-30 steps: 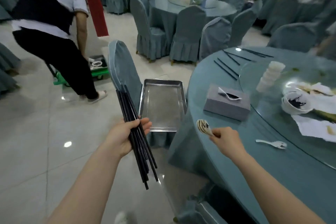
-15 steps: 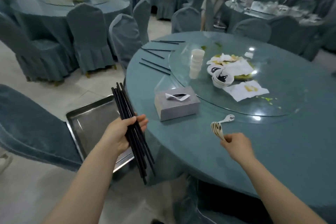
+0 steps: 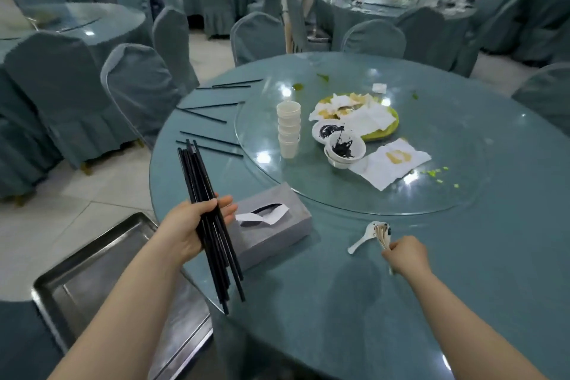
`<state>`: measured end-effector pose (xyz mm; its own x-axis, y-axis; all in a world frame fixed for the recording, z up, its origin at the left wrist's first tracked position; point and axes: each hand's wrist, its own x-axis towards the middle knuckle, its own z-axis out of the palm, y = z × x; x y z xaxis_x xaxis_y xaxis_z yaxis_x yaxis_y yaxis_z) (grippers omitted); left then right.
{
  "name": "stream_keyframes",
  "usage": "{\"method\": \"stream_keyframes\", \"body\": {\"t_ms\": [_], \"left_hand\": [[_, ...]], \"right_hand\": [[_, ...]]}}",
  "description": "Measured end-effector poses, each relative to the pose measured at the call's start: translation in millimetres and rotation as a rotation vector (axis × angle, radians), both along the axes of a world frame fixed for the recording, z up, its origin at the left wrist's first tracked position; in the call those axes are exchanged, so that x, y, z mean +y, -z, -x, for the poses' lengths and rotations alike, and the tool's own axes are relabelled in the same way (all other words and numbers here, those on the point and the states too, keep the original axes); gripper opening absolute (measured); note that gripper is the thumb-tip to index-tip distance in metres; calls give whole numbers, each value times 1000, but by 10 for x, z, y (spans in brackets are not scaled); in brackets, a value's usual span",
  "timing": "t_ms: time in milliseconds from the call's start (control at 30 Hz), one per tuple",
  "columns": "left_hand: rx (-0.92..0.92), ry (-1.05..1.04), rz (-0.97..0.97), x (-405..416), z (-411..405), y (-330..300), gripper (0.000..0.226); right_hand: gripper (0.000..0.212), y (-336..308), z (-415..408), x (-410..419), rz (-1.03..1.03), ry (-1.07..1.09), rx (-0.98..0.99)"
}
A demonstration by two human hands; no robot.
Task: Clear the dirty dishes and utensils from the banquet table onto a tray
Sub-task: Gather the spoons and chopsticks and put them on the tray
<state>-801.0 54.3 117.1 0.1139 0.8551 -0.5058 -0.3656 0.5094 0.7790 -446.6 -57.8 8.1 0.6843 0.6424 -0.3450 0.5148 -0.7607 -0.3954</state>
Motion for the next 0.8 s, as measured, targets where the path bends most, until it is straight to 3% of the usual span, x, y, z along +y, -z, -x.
{"method": "stream_keyframes", "body": {"t_ms": [400,667,800], "left_hand": [[23,100,95,1024,-424,265,14],[16,200,134,1452,-640,393,16],[26,231,143,1525,-719,421,16]], "right_hand": [[19,244,-57,648,-42,197,137],[28,376,54,804,39,228,70],[13,404,110,800,120,162,3]]}}
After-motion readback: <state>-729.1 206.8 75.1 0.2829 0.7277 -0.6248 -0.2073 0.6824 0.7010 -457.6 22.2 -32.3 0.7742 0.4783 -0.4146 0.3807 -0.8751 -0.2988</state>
